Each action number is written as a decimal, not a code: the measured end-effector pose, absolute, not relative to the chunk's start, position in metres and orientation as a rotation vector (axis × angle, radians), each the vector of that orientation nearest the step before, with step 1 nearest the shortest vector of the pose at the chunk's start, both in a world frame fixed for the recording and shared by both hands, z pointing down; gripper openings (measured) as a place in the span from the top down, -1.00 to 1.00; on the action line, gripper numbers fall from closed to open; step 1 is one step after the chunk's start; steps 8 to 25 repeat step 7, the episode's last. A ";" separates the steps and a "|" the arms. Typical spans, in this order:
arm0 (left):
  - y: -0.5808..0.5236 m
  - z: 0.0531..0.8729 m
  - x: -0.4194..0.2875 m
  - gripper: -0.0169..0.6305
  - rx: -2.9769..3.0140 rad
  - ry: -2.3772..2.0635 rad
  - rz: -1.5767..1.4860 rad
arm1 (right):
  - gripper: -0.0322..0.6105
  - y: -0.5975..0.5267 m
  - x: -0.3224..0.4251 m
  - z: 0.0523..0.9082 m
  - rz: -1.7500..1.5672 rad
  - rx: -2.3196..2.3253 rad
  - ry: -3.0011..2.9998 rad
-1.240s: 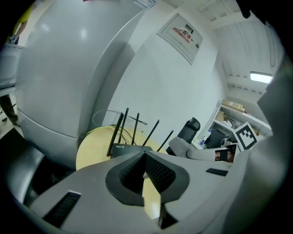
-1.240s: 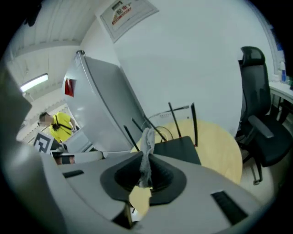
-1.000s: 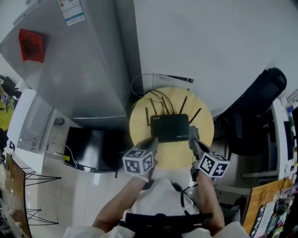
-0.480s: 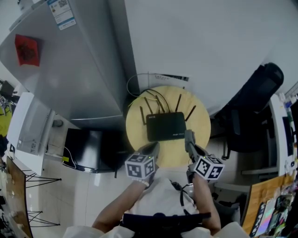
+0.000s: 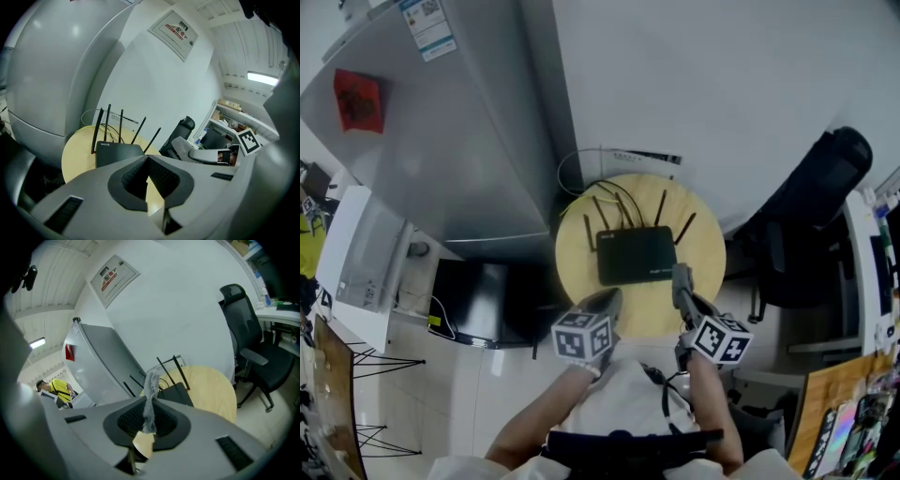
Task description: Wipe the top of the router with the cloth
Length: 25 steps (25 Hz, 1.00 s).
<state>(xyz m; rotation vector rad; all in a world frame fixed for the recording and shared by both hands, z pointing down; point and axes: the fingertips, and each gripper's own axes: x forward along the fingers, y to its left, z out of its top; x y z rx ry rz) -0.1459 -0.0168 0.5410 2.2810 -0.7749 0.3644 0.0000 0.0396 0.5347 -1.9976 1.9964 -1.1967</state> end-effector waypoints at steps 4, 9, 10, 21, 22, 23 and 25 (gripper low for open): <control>-0.016 0.543 -0.149 0.95 2.273 -0.778 0.365 | 0.79 0.041 -0.003 0.536 -1.198 -1.991 1.997; -0.017 0.543 -0.153 0.95 2.267 -0.784 0.360 | 0.79 0.040 -0.008 0.535 -1.203 -1.979 2.002; -0.017 0.543 -0.153 0.95 2.267 -0.784 0.360 | 0.79 0.040 -0.008 0.535 -1.203 -1.979 2.002; -0.017 0.543 -0.153 0.95 2.267 -0.784 0.360 | 0.79 0.040 -0.008 0.535 -1.203 -1.979 2.002; -0.017 0.543 -0.153 0.95 2.267 -0.784 0.360 | 0.79 0.040 -0.008 0.535 -1.203 -1.979 2.002; -0.017 0.543 -0.153 0.95 2.267 -0.784 0.360 | 0.79 0.040 -0.008 0.535 -1.203 -1.979 2.002; -0.017 0.543 -0.153 0.95 2.267 -0.784 0.360 | 0.79 0.040 -0.008 0.535 -1.203 -1.979 2.002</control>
